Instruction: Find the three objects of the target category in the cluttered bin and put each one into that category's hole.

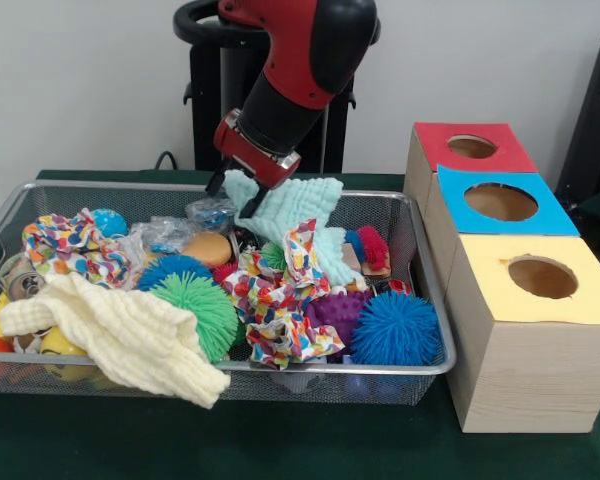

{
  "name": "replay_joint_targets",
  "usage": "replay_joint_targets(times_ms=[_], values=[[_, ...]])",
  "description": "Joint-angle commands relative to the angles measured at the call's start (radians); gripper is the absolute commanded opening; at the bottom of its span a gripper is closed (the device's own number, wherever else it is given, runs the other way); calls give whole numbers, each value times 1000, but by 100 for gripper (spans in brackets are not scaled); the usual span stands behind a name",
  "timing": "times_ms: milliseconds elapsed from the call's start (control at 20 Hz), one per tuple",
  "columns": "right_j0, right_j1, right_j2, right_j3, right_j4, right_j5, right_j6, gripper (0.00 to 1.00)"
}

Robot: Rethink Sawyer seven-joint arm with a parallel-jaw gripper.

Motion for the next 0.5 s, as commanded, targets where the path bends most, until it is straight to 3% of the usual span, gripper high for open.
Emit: replay_joint_targets(times_ms=[50,500], values=[[-24,54,83,-15,72,-89,296,100],[-42,79,110,-23,70,-131,307,100]])
